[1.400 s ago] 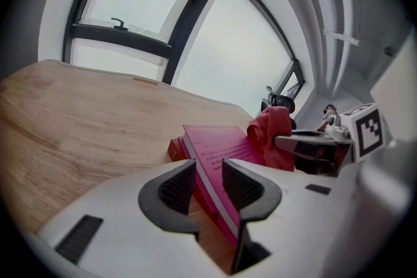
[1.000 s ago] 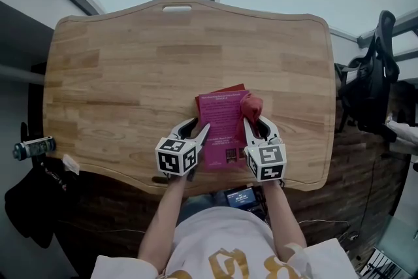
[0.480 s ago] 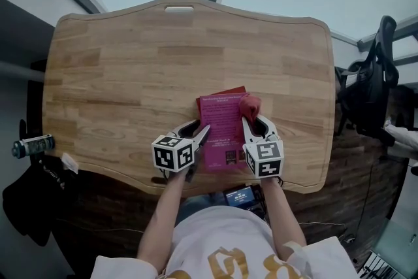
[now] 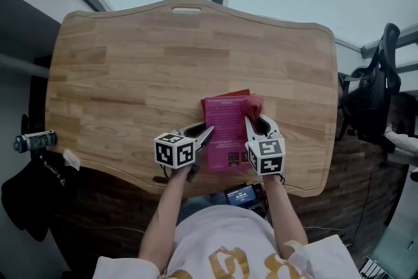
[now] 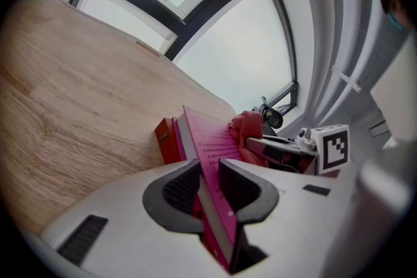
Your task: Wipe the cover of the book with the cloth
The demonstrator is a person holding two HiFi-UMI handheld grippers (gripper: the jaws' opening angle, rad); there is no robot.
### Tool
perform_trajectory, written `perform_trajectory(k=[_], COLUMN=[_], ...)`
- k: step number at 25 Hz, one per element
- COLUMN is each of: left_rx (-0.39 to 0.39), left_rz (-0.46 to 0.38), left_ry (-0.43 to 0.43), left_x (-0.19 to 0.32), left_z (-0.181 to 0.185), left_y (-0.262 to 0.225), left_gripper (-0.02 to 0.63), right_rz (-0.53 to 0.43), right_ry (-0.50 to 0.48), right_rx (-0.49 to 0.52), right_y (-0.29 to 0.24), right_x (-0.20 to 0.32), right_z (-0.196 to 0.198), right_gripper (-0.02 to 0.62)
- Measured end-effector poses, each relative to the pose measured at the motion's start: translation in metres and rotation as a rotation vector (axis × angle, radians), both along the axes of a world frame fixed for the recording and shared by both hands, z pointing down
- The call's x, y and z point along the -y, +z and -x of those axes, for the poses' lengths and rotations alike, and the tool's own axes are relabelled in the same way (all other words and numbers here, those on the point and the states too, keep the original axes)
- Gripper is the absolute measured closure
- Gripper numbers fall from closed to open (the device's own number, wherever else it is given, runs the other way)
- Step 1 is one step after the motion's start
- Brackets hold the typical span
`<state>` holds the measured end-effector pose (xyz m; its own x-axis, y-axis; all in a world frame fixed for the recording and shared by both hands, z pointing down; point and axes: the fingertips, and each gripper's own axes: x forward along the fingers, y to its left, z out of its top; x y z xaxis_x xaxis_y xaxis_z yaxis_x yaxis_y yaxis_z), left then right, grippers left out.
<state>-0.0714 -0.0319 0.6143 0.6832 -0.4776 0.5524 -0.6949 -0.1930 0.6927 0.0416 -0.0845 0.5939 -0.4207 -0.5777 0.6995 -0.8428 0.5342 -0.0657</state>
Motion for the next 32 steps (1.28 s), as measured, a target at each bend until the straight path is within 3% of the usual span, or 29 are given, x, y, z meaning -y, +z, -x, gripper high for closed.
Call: perform_trajectory(k=[11,20,32], left_rx=[-0.012,-0.172,-0.161], left_rz=[0.008,0.095,0.089], left_ry=[-0.008,-0.094,-0.079], left_x=[-0.001,0.0,0.003], left_z=[0.001,0.005,0.006], left_y=[0.001,0.005,0.0], left_gripper=[0.512,0.519,0.522], right_rz=[0.025,0.064,0.078], right_ry=[-0.022,-0.074,-0.133], right_rx=[-0.005,0.012,-0.022], right_y=[0.005,0.008,0.008], right_x=[0.003,0.007,0.006], right_z=[0.004,0.008,0.018], right_gripper=[0.526,0.526,0.526])
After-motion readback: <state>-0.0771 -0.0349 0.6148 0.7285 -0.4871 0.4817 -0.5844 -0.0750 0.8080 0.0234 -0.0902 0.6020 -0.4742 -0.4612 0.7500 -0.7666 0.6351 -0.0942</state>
